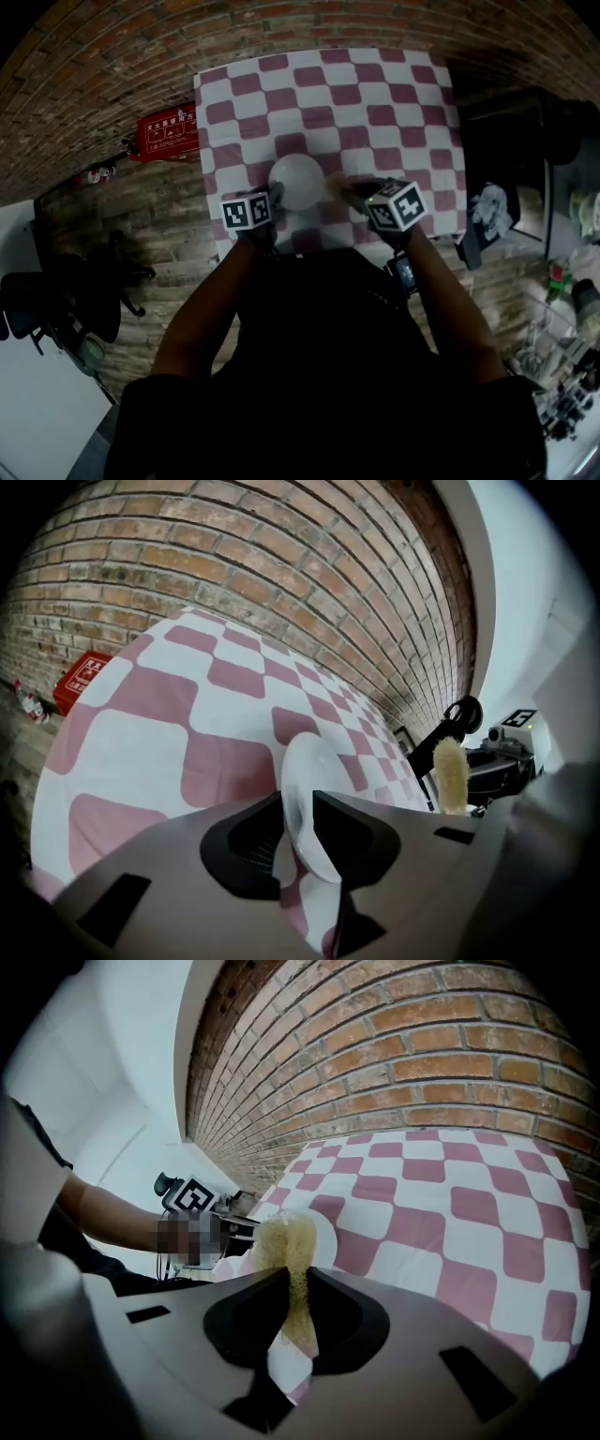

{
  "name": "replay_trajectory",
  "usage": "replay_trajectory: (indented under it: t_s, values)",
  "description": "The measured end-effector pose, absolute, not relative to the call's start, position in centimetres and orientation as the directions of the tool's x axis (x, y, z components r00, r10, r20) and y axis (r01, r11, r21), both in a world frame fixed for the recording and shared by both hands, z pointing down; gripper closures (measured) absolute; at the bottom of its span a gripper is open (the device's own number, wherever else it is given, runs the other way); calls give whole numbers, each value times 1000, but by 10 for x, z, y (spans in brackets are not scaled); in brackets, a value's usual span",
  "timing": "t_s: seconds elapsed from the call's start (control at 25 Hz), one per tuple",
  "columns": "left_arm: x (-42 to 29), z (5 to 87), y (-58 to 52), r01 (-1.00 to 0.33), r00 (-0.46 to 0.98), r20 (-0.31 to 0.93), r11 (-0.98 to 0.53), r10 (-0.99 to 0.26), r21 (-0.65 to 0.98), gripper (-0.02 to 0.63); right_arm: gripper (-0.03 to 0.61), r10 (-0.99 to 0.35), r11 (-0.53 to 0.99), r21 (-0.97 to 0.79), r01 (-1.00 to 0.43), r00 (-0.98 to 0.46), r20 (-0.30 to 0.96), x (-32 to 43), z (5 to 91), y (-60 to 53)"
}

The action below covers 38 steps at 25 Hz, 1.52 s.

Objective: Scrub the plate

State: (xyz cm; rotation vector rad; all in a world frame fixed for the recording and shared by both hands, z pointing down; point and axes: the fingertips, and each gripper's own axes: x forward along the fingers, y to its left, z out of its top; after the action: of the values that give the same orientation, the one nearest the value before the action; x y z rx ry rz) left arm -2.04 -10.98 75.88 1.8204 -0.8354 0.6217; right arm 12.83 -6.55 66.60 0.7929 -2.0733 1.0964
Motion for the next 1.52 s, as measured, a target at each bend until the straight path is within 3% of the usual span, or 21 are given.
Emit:
replay_trajectory:
  t_s: [0.52, 0.8, 1.08, 1.16, 1.28, 1.36, 1.52]
  values:
    - [-14, 770, -114, -810, 545, 810, -386, -216, 441, 307, 525, -223, 454, -475, -754, -612, 759, 135, 666, -69]
    - [-24, 765, -118, -833, 516, 818, -370, -254, 411, 287, 525, -230, 461, -469, -753, -612, 757, 134, 664, -67]
    - [-37, 732, -121, -816, 578, 732, -272, -362, 510, 290, 525, -250, 499, -440, -746, -610, 752, 135, 647, -66]
    - [-39, 709, -123, -800, 600, 682, -295, -419, 522, 306, 525, -278, 525, -418, -741, -614, 739, 134, 638, -68]
    - [-43, 668, -118, -782, 624, 617, -376, -480, 497, 453, 525, -316, 561, -391, -730, -625, 714, 128, 623, -68]
    - [-41, 641, -109, -745, 667, 567, -455, -483, 488, 607, 525, -333, 580, -380, -721, -635, 697, 121, 612, -66]
    - [-33, 596, -85, -643, 760, 477, -619, -442, 451, 607, 525, -357, 618, -349, -705, -646, 675, 106, 595, -58]
